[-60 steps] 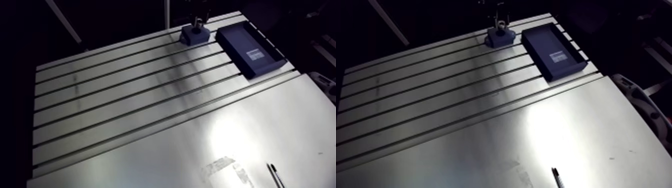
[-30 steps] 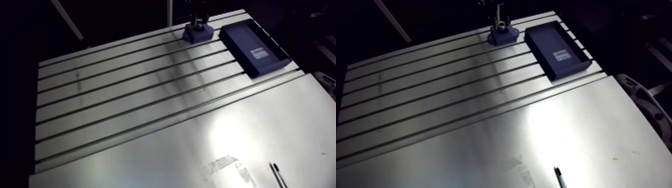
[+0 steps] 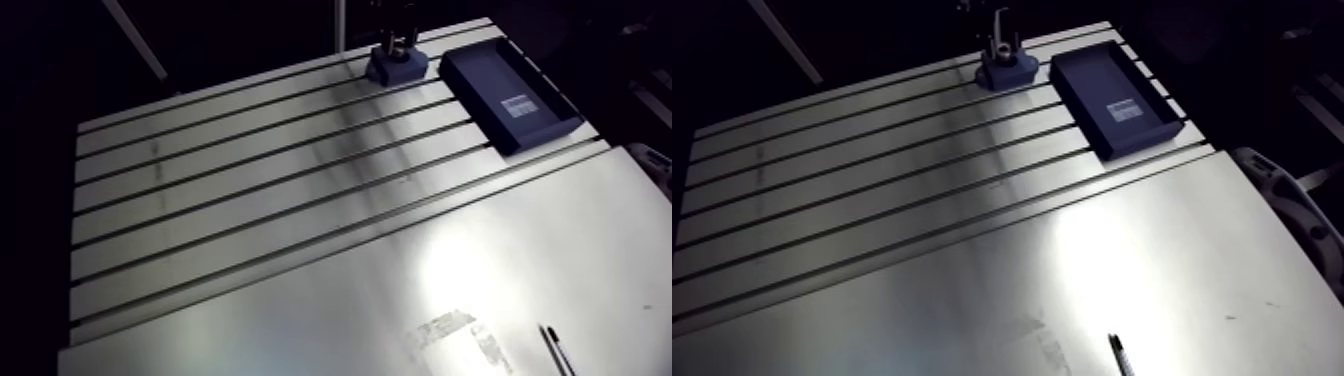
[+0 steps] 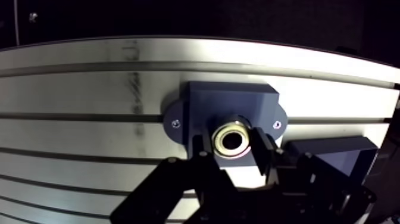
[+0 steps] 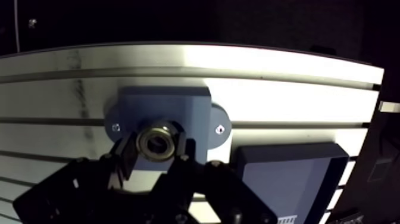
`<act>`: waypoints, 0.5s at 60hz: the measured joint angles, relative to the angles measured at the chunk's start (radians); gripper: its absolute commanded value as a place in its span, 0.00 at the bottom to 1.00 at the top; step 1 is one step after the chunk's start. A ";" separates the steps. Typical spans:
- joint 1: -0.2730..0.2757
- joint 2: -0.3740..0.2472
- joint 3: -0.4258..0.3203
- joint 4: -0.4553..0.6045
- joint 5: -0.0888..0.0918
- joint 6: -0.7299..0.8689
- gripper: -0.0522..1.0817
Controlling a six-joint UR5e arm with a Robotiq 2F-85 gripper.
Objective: Pick up the bearing and press it into the housing until flush.
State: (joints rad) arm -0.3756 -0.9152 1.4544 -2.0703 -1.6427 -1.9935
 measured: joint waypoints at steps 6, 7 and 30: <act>-0.001 0.000 0.000 -0.001 -0.001 0.000 0.75; -0.001 0.000 0.000 -0.001 -0.001 0.000 0.75; -0.004 0.007 0.005 -0.003 -0.002 0.000 0.75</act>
State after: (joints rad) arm -0.3793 -0.9087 1.4590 -2.0731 -1.6449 -1.9937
